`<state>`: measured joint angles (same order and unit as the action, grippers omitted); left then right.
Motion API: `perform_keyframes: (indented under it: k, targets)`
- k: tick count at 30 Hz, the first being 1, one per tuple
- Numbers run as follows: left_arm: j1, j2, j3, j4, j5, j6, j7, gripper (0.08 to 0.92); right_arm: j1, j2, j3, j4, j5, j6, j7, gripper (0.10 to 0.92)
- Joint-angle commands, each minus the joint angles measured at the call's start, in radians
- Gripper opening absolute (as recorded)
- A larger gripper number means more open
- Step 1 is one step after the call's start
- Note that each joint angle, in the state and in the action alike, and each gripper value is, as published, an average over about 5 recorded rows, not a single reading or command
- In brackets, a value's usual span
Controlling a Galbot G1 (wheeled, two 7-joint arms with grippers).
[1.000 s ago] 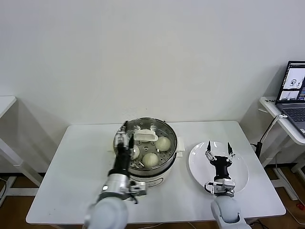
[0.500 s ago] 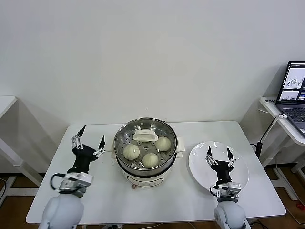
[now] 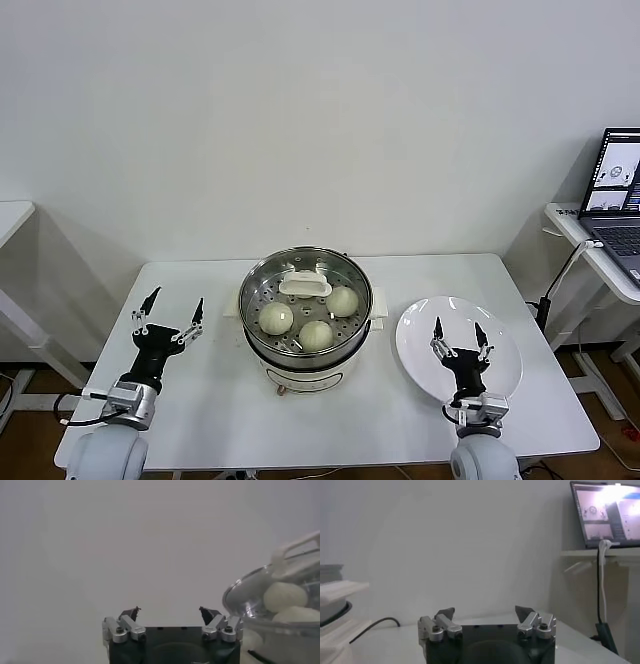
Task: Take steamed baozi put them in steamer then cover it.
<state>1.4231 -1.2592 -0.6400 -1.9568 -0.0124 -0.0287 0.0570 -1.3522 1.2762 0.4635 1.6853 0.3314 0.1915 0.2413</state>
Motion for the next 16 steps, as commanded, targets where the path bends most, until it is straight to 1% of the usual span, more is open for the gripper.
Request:
perform_keyframes:
  k: [1, 16]
  targets:
    - [0.020, 0.001, -0.044, 0.054, -0.134, -0.095, 0.008, 0.823, -0.016, 0.000, -0.001, 0.013, 0.010, -0.010, -0.005, 0.823]
    - [0.019, -0.004, -0.033, 0.063, -0.108, -0.096, 0.009, 0.823, -0.018, -0.004, -0.001, 0.012, -0.003, -0.009, 0.003, 0.823]
